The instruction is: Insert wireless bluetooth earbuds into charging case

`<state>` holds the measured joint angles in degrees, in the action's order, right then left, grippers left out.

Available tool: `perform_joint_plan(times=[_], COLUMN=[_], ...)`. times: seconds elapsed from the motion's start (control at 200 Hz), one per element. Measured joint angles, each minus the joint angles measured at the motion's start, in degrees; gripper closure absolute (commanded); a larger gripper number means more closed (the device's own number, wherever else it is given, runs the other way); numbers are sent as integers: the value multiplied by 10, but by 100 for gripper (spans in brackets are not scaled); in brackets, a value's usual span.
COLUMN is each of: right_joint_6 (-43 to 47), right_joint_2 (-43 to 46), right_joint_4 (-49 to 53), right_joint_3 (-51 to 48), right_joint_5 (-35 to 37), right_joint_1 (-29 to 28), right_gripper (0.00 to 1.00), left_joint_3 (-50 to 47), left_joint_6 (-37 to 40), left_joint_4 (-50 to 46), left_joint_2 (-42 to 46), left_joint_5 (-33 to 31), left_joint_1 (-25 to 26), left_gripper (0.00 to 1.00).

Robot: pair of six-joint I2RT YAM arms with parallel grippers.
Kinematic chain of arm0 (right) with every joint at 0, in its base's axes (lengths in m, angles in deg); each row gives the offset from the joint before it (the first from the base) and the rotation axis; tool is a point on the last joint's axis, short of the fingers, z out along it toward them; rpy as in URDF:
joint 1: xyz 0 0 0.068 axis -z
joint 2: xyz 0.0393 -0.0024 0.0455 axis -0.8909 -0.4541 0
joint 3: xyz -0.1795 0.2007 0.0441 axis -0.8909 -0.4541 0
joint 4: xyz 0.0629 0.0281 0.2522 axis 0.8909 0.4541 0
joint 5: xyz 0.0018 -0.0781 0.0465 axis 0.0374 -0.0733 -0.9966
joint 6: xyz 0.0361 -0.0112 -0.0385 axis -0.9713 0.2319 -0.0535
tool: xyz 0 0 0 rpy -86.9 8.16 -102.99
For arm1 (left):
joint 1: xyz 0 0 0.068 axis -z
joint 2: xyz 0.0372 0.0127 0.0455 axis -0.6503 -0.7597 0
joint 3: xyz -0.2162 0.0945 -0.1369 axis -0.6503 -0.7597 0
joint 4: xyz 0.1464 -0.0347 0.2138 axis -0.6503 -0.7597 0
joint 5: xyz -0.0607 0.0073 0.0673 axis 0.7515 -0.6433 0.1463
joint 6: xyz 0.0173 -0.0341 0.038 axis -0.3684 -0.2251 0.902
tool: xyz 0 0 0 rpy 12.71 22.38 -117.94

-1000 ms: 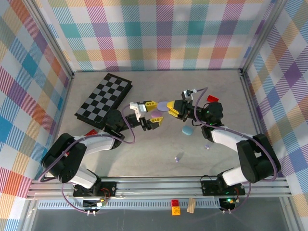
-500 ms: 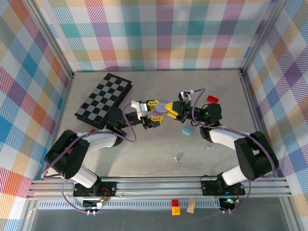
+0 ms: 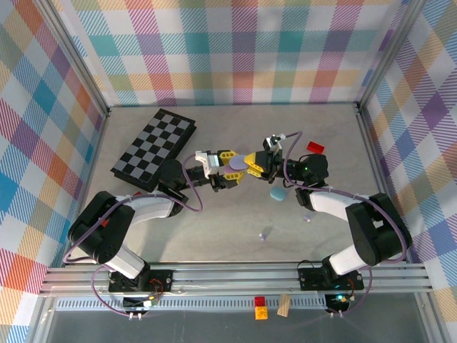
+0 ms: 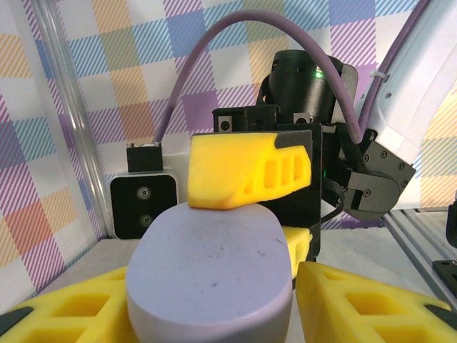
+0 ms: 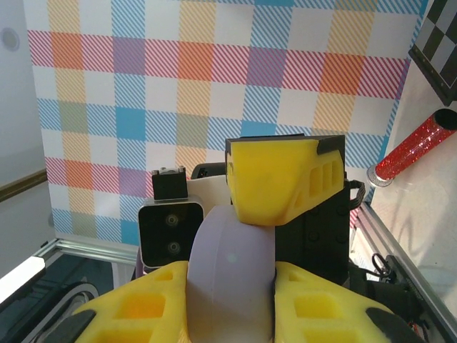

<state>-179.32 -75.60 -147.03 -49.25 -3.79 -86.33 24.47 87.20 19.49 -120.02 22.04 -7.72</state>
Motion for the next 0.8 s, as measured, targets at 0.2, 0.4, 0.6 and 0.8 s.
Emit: perform_joint_plan(times=[0.2,0.4,0.6,0.8], right_joint_6=[-1,-2,0,12], right_joint_2=[0,-3,-2,-2], right_joint_4=[0,0,0,1], right_joint_3=[0,0,0,0], right_joint_5=[-2,-5,-5,-4], right_joint_1=[0,-3,-3,-4], right_gripper=[96,96,96,96], left_joint_3=[0,0,4,8], left_joint_6=[9,14,9,-6], left_joint_4=[0,0,0,-1], left_joint_2=[-4,-7,-7,-7], left_joint_5=[3,6,9,12], left_joint_1=[0,0,-1,-1], left_gripper=[50,54,54,59])
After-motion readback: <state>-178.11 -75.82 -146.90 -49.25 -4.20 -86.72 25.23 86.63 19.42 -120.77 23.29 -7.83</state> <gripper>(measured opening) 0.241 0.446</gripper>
